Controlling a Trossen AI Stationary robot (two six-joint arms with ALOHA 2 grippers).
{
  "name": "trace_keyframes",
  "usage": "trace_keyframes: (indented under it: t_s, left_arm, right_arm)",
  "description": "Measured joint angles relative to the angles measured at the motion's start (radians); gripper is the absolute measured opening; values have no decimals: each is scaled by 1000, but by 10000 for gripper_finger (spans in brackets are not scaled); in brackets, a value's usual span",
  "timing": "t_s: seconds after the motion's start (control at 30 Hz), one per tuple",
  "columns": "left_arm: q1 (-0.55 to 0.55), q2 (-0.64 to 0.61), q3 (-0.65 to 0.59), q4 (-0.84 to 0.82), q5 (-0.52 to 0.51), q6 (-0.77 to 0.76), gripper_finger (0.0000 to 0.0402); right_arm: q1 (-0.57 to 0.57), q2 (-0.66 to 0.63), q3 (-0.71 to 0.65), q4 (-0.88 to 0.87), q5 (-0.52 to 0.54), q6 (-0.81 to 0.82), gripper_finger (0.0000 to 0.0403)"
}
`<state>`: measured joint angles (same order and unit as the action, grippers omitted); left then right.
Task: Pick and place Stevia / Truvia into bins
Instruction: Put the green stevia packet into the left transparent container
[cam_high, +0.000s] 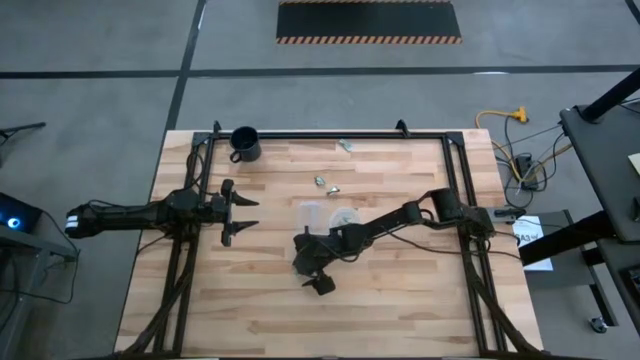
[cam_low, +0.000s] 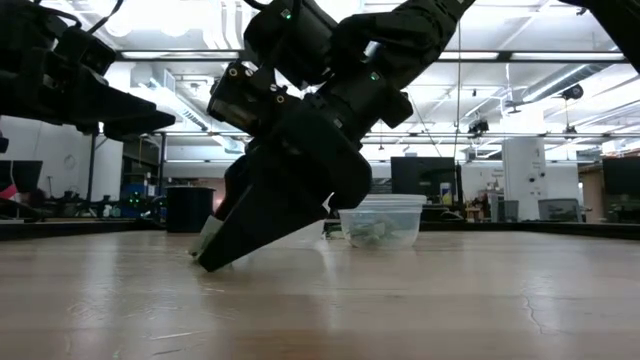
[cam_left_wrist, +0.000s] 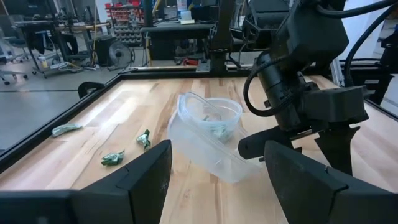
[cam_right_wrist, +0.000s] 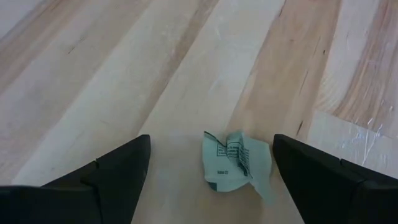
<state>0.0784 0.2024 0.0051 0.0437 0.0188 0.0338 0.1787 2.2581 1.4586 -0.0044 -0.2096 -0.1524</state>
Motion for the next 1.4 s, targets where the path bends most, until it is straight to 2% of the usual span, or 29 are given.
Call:
trace_keyframes:
  t_s: [0.53,0.67,0.9,1.23,1.3,1.4]
  left_arm:
    - [0,0,0,0,0,0,240]
    - [0,0,0,0,0,0,240]
    - [0,0,0,0,0,0,240]
    - [0,0,0,0,0,0,240]
    - [0,0,0,0,0,0,240]
    - [0,0,0,0,0,0,240]
  right_arm:
    - [0,-2,3,-13,0,-6,326]
    - [0,-2,3,-16,0,-8,312]
    - [0,-2,3,-16,0,-8,218]
    - [-4,-5,3,-18,2,-8,34]
    - [-3,-5,3,-18,2,-10,18]
    - [-3,-5,5,-20,2,-9,15]
